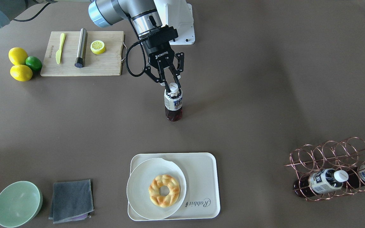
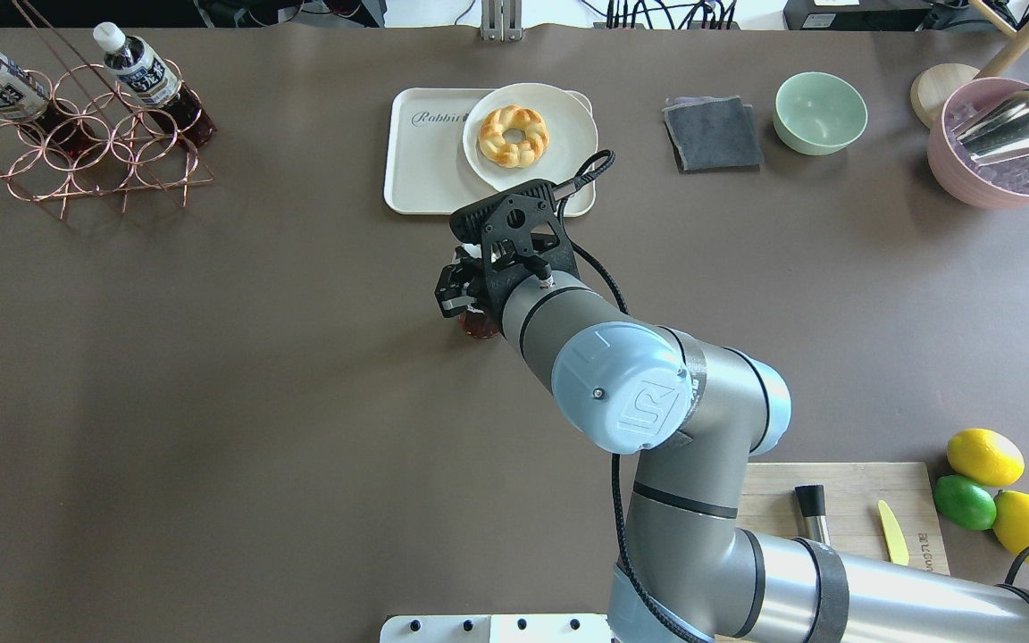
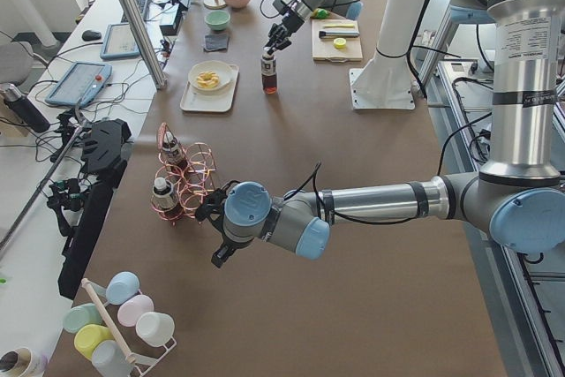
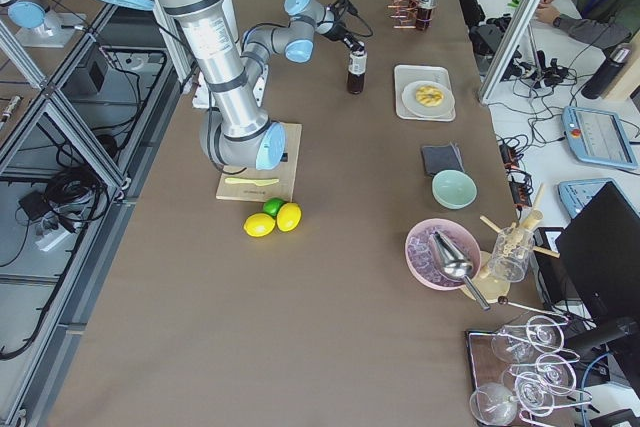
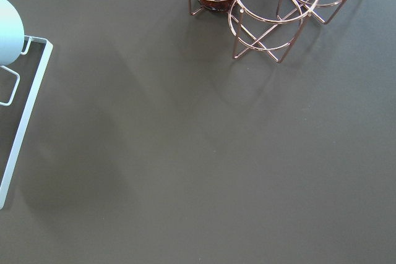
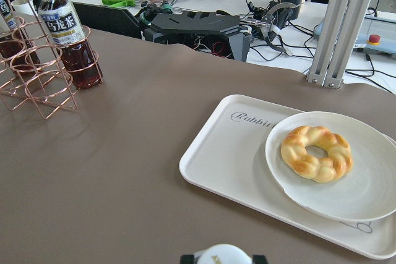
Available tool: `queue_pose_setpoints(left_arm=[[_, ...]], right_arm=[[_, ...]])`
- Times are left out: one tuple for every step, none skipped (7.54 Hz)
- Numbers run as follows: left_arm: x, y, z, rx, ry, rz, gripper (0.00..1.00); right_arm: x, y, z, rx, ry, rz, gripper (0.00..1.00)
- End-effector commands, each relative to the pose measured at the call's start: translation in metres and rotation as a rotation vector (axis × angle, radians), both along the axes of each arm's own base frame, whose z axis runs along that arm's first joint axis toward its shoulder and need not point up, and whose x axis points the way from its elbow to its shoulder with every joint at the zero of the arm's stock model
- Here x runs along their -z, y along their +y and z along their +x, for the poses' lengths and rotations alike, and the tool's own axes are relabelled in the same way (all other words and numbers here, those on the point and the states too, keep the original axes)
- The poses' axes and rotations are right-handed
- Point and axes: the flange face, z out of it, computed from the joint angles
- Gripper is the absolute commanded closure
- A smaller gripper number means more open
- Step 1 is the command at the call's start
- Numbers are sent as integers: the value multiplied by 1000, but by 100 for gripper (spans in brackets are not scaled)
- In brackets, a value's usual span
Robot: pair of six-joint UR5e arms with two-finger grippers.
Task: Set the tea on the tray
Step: 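Lift the tea bottle with the right gripper and move it over the tray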
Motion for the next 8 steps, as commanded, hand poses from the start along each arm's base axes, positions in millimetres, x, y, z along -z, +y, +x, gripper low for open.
queue_pose_setpoints(left_arm=[[1,0,0,0,0,2,2],[1,0,0,-1,2,4,2],[2,0,0,-1,2,4,2],[1,1,-1,1,2,8,2],[-7,9,0,1,1,18,2],[-8,12,0,6,1,26,2],[-9,12,0,7,-2,24,2],[-11,13,0,7,-2,21,2]], right_arm=[[14,-7,20,-20,-30,3,100],[31,-19,29,-22,-41,-4,100],[60,-39,40,-22,-22,-37,100],[95,-61,48,-39,12,-89,100],[122,-87,33,-56,31,-110,100],[144,-122,12,-95,42,-151,100],[165,-150,-7,-103,56,-180,100],[160,-186,-30,-120,27,-191,100]])
